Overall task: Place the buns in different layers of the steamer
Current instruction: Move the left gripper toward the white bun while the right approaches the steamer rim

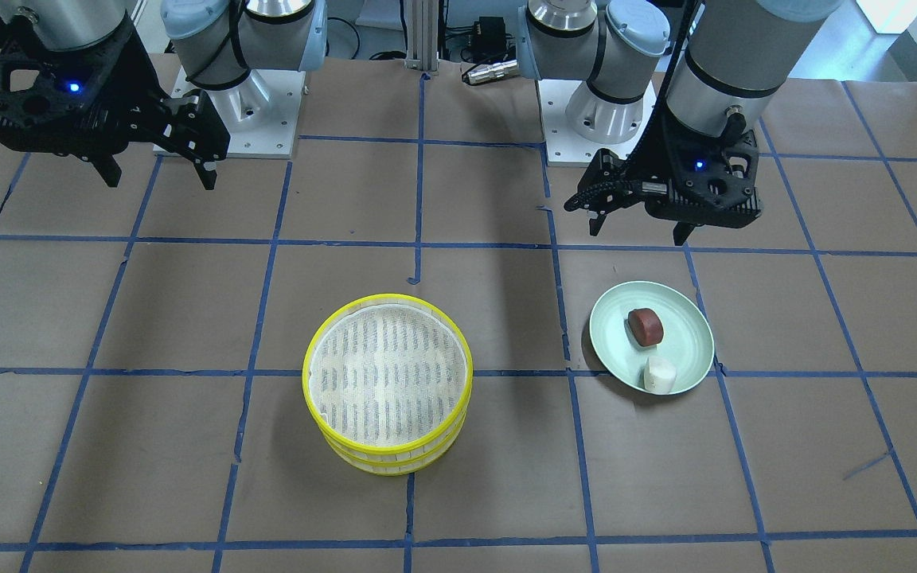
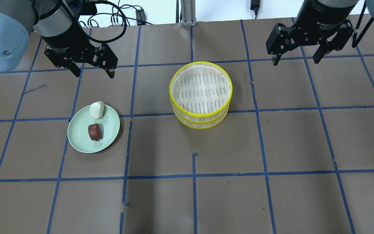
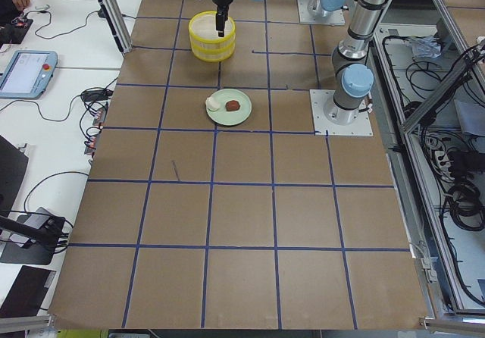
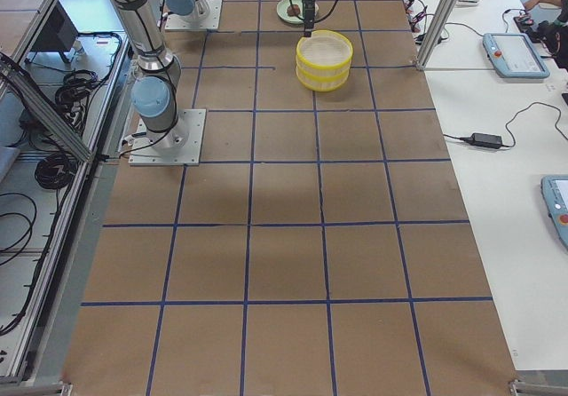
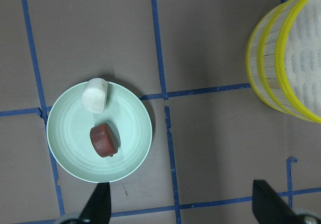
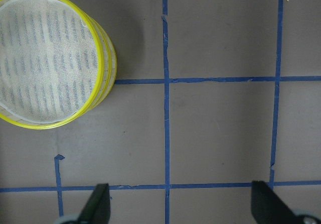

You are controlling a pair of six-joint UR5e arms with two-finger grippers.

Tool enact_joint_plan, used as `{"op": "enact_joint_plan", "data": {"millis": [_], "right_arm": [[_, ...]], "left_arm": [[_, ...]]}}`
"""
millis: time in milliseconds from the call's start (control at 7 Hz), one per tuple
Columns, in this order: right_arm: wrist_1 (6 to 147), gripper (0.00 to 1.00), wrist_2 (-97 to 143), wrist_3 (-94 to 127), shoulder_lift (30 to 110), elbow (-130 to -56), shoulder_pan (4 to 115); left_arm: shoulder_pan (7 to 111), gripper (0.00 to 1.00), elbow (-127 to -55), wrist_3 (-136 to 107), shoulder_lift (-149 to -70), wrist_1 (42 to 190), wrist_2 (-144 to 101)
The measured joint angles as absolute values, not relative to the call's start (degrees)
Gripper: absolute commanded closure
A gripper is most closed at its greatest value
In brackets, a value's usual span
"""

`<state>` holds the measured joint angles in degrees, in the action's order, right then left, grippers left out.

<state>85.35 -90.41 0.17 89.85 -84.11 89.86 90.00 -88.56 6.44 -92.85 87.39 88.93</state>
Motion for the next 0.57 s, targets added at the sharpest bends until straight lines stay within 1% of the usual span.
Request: {"op": "enact_joint_plan", "data": {"millis": [571], "right_arm": [[85.22,0.00,-90.28,0.20,90.27,-84.71,89.90]], "left_arm": [[89.79,0.00,-88.66,7.26,-93.12,87.30,88.85]]}}
